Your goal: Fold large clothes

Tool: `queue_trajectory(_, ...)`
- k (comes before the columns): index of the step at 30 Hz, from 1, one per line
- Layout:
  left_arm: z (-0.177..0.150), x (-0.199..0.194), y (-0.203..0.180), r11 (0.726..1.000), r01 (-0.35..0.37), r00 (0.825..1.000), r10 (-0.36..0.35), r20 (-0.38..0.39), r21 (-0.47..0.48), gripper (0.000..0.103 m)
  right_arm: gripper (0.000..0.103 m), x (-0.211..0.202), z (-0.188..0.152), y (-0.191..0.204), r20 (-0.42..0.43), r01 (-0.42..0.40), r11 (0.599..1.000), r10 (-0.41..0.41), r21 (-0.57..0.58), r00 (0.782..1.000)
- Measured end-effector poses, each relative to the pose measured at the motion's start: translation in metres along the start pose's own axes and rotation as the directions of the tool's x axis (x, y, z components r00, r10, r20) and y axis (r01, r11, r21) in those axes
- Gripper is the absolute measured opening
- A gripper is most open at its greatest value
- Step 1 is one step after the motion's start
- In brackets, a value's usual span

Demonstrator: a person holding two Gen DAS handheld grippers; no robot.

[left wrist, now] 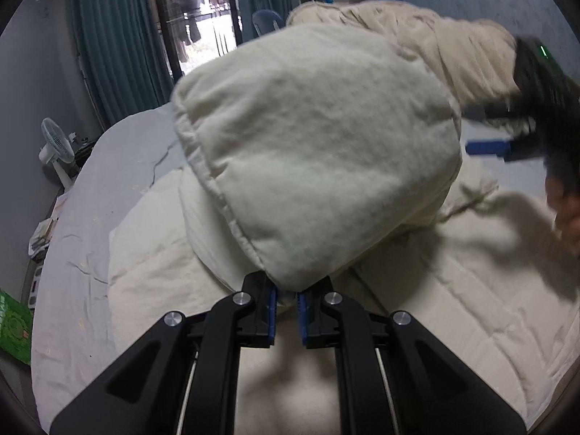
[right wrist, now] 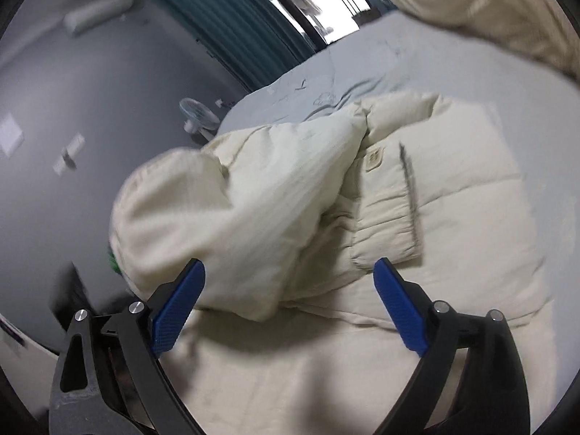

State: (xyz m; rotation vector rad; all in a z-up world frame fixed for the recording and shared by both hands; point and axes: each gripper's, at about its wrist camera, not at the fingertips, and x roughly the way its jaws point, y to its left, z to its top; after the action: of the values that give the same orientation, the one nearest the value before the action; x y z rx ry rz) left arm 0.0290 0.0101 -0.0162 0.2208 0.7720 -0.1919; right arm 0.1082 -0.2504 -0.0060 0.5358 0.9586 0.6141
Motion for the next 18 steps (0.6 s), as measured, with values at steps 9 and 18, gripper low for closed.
queue_trajectory(9, 0.000, 0.000, -0.003, 1.000, -0.004, 1.000, 0.004, -0.001, 0.025, 0.006, 0.093, 0.041, 0.003, 0.000, -0.054, -0.094, 0.967, 0.110, 0.238, 0.992)
queue_trajectory(18, 0.001, -0.007, -0.005, 1.000, 0.008, 1.000, -0.009, 0.016, 0.024, 0.006, 0.037, 0.075, 0.020, 0.015, -0.066, -0.122, 0.944, 0.149, 0.306, 0.987)
